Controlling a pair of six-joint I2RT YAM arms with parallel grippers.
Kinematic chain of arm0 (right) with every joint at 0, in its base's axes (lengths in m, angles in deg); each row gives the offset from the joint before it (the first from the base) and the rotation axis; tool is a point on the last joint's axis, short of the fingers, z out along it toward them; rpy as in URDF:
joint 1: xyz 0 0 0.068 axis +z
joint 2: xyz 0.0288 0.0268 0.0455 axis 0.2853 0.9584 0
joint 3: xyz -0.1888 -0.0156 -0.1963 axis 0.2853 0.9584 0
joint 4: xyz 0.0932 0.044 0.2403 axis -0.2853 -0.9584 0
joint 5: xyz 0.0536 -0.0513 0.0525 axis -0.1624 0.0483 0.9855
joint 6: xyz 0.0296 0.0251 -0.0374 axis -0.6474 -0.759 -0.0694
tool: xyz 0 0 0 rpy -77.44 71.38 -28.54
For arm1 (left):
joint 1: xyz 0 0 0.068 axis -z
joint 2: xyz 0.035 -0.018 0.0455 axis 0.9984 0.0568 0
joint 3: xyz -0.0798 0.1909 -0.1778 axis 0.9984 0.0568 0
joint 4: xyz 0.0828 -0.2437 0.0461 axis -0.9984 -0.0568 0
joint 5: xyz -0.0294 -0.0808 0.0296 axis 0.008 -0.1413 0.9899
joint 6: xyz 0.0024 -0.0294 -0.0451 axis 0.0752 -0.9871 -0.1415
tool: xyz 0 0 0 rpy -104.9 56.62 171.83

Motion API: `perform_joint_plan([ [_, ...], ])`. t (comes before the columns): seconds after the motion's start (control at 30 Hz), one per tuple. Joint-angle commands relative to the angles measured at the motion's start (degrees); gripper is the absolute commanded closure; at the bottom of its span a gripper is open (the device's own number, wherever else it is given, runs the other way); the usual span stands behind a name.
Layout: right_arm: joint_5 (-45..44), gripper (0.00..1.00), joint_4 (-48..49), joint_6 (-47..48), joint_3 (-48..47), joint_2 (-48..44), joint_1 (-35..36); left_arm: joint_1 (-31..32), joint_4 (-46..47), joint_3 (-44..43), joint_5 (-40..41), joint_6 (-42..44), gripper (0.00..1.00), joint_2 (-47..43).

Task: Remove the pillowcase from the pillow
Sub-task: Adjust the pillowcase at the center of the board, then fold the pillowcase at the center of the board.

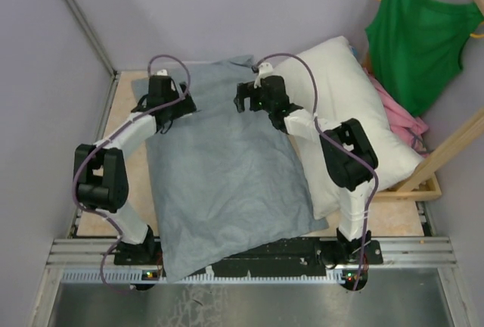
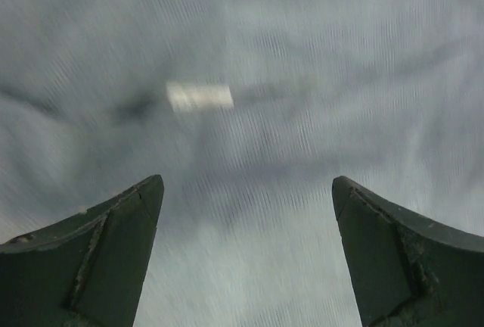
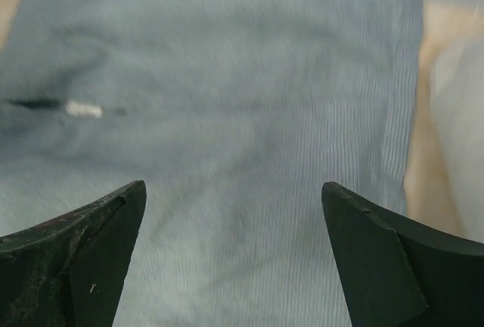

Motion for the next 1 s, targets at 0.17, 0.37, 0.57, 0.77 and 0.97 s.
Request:
perform_joint_plan([
  [0.17,-0.3,0.06,-3.1,-15.4,19.9,-7.8,-1.9,4.7,2.1,28.3,-9.9,-12.2,0.03,-17.5],
  [0.37,0.3,0.07,-2.3,-16.6,32.8,-15.2,-1.9,6.5,0.2,38.8,-10.6,-13.3,0.02,-27.5],
  [0.57,3.7,0.07,-6.8,-19.7,43.3,-24.1,-1.5,7.2,-4.9,47.9,-15.7,-18.7,0.02,-31.9],
  [0.77,8.7,0.06,-23.9,-22.4,45.2,-28.3,-1.0,7.5,-13.9,49.1,-22.8,-22.9,0.06,-26.0],
  [0.97,12.0,0.05,-36.6,-20.9,44.7,-31.7,0.3,10.0,-24.9,47.9,-25.7,-25.2,0.05,-29.4],
])
